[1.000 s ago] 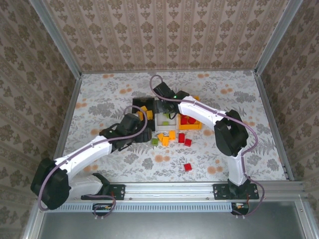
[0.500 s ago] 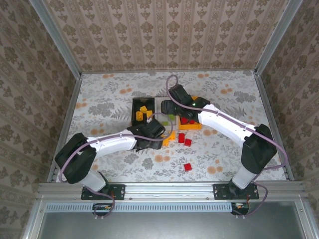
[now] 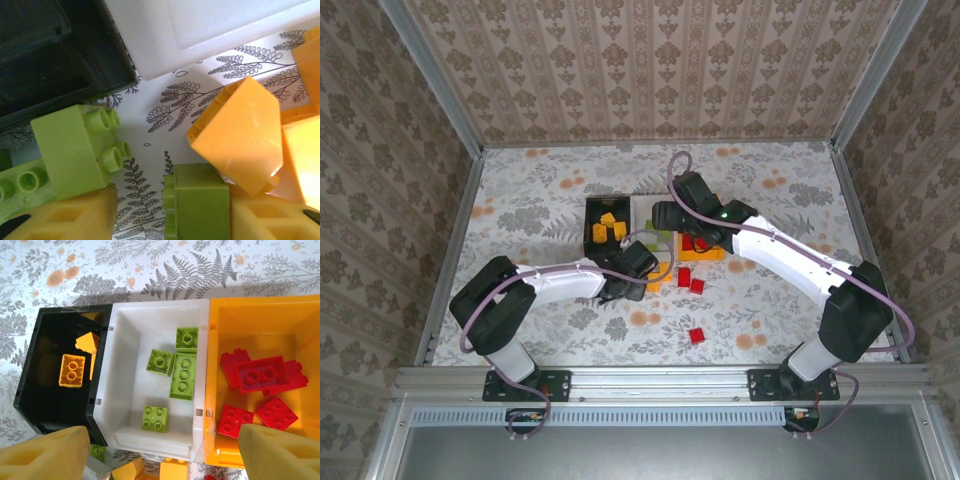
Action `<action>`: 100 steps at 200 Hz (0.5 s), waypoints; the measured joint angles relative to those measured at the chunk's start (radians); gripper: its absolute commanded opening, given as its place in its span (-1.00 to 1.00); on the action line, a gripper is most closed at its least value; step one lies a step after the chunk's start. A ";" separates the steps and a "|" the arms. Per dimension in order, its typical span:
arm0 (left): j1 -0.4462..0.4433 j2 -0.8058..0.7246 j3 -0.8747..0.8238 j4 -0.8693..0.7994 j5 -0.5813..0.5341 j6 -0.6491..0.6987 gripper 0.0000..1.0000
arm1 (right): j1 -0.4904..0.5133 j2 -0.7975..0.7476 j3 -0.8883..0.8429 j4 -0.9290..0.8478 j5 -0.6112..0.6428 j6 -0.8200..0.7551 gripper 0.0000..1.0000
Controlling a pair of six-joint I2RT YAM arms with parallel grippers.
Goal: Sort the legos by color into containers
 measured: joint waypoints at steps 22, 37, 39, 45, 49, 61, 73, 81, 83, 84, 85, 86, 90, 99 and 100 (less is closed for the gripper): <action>0.000 0.004 0.000 0.001 0.000 0.000 -0.22 | -0.004 -0.011 -0.008 0.006 0.000 0.000 0.58; -0.002 0.004 0.000 -0.001 0.000 -0.003 -0.32 | -0.004 -0.013 -0.016 0.010 0.000 0.000 0.58; -0.003 0.004 0.000 -0.002 0.000 0.000 -0.34 | -0.004 -0.013 -0.017 0.010 0.000 0.000 0.58; -0.006 0.003 0.000 -0.004 -0.001 -0.003 -0.37 | -0.004 -0.013 -0.021 0.010 0.000 0.000 0.58; -0.009 0.002 0.000 -0.006 -0.003 -0.003 -0.40 | -0.004 -0.013 -0.023 0.011 0.000 0.001 0.58; -0.024 -0.011 0.000 -0.022 -0.008 -0.005 -0.47 | -0.005 -0.014 -0.030 0.014 0.000 0.001 0.58; -0.044 -0.042 0.000 -0.040 -0.011 -0.009 -0.50 | -0.006 -0.017 -0.039 0.016 0.000 0.004 0.58; -0.056 -0.071 0.000 -0.051 -0.012 -0.010 -0.51 | -0.007 -0.023 -0.047 0.017 0.001 0.005 0.58; -0.059 -0.077 0.001 -0.055 -0.012 -0.010 -0.51 | -0.008 -0.025 -0.049 0.017 0.001 0.007 0.58; -0.060 -0.084 0.001 -0.058 -0.012 -0.010 -0.51 | -0.008 -0.026 -0.050 0.017 0.001 0.008 0.58; -0.061 -0.087 0.001 -0.059 -0.013 -0.011 -0.51 | -0.008 -0.027 -0.051 0.017 0.001 0.008 0.58; -0.062 -0.089 0.001 -0.060 -0.013 -0.011 -0.51 | -0.008 -0.028 -0.053 0.017 0.001 0.009 0.58; -0.068 -0.108 0.003 -0.069 -0.013 -0.012 -0.51 | -0.009 -0.033 -0.058 0.017 0.001 0.012 0.58; -0.073 -0.140 0.011 -0.089 -0.015 -0.012 -0.50 | -0.011 -0.048 -0.075 0.021 0.001 0.019 0.58; -0.073 -0.143 0.012 -0.090 -0.015 -0.012 -0.50 | -0.012 -0.049 -0.076 0.021 0.001 0.020 0.58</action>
